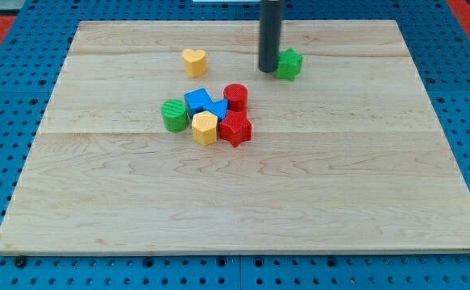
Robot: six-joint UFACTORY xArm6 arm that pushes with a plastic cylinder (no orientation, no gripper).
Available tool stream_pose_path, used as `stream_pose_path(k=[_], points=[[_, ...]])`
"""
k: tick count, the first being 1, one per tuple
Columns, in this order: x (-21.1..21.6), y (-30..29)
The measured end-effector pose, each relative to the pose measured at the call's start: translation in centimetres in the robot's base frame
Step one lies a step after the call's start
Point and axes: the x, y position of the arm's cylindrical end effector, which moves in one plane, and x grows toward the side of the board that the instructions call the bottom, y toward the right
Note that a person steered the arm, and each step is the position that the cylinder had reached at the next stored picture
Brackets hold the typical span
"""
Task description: Push the green star into a group of blocks
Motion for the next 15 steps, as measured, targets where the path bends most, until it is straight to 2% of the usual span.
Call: stream_pose_path(k=[1,2,3,5,6,8,9,10,12,14,15], points=[[-2.8,2.4],[-6.9,0.8],[-5.8,4.5],[-0.2,5.5],[-0.6,7.2],[3.5,8.0],[4.0,8.1],[6.4,13.4],[4.6,2.2],[5.3,8.2],[5.4,2.3]])
